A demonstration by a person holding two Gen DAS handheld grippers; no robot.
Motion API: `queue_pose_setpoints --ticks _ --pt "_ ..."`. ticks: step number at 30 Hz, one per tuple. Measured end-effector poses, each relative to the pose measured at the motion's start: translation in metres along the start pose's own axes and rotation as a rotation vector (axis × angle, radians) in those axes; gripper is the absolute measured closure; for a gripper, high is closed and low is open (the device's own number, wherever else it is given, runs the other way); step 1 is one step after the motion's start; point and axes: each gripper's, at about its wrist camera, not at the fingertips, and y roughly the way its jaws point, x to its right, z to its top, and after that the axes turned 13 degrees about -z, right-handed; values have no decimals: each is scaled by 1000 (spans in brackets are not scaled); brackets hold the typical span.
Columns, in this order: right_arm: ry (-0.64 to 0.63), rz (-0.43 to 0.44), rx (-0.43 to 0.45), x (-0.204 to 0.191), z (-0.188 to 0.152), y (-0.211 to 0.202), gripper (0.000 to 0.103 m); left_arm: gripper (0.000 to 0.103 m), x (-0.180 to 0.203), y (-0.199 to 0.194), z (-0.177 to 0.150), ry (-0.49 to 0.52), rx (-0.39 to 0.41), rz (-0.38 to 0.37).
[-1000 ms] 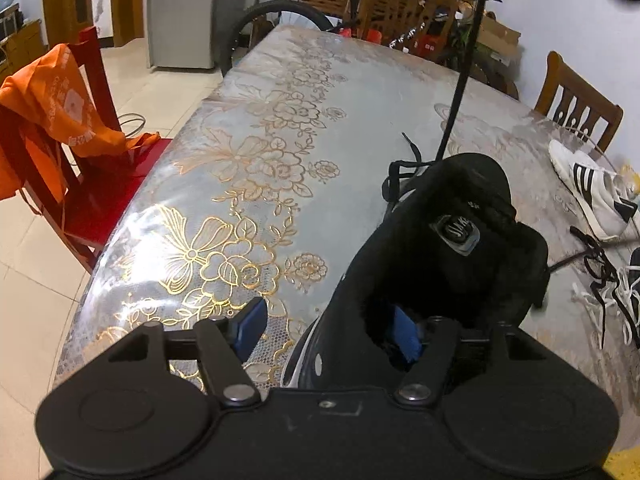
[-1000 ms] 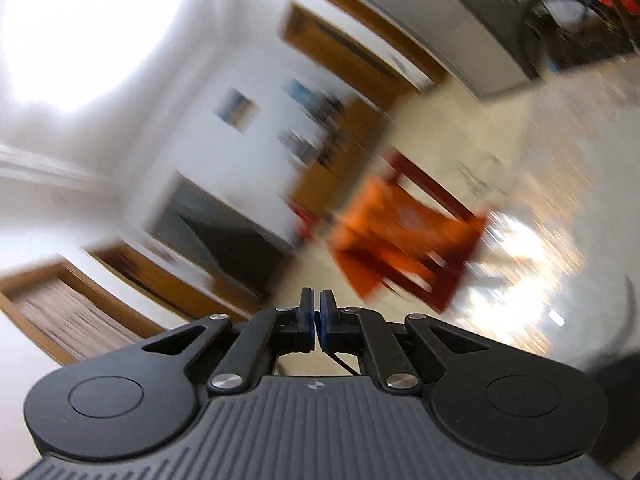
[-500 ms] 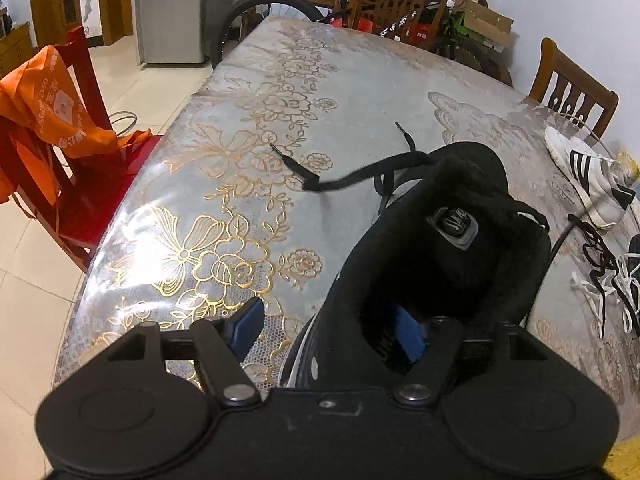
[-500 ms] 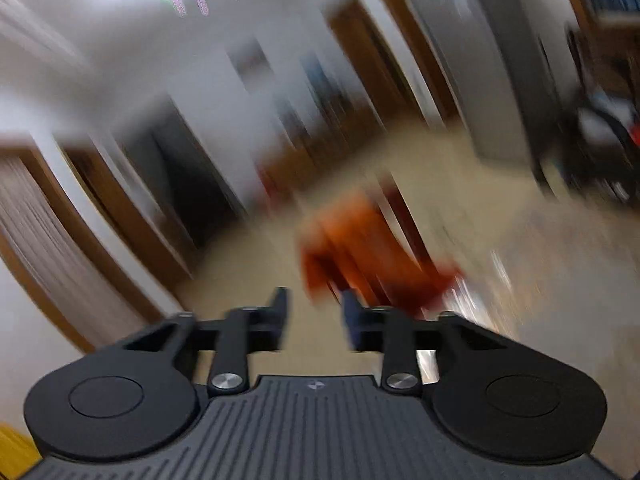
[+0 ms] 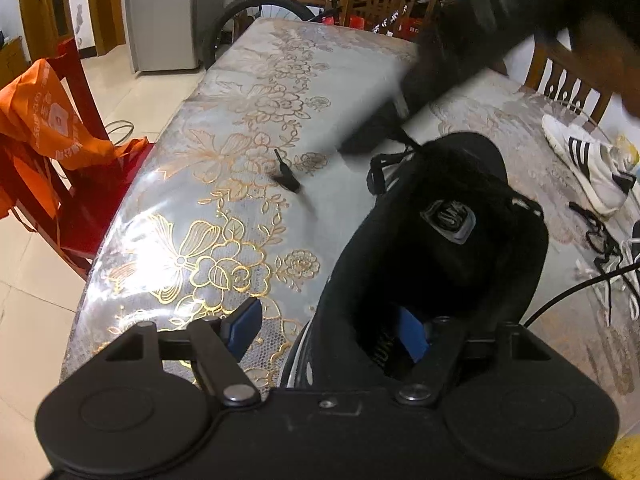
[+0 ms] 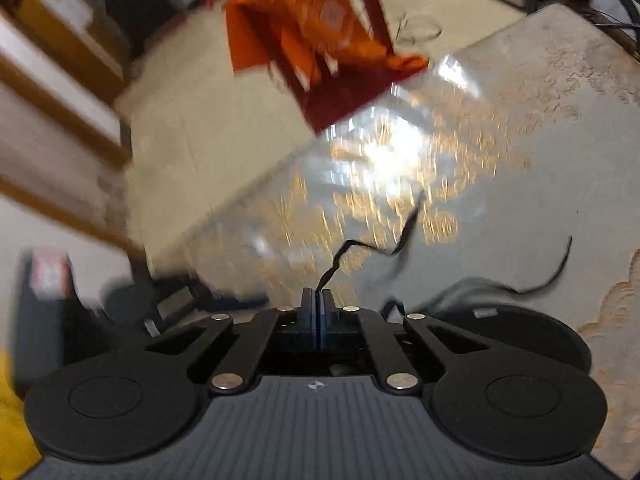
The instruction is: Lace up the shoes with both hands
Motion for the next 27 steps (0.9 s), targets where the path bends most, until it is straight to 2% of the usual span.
queue_pose_setpoints --ticks 3,4,7,8,9,10,11,14,16,17,20,23,25,27 --pt "184 145 130 19 4 -30 103 33 0 1 -1 -1 -7 -5" --pt "203 160 151 23 5 -36 103 33 -1 2 0 -10 -8 -11" --pt "185 103 162 29 5 -42 97 33 0 1 2 -6 -13 -11" --pt "175 49 163 33 3 -41 85 33 1 1 3 0 -15 -8" --pt "164 -5 164 38 2 -40 66 33 2 1 3 5 -18 -5" --pt "159 -68 171 45 0 -38 60 33 1 1 4 1 -21 0" --pt "168 -156 188 56 -2 -36 59 33 1 0 4 -3 -24 5" --pt "178 -387 173 88 -4 -16 59 32 -1 -2 5 -16 -35 20" --pt "177 -474 122 104 -5 -1 59 29 -2 -3 5 -24 -41 30" --pt "171 -484 95 109 -7 7 61 25 -2 -3 6 -27 -44 36" --pt "160 -482 58 114 -15 19 66 24 -1 -2 9 0 -55 106" --pt "113 -493 -32 106 -28 18 87 20 -17 -5 15 -33 -46 148" --pt "74 -496 -69 99 -43 13 88 19 -28 -6 18 -55 -39 176" --pt "92 -483 -93 92 -66 5 90 18 -39 -8 22 -77 -33 204"
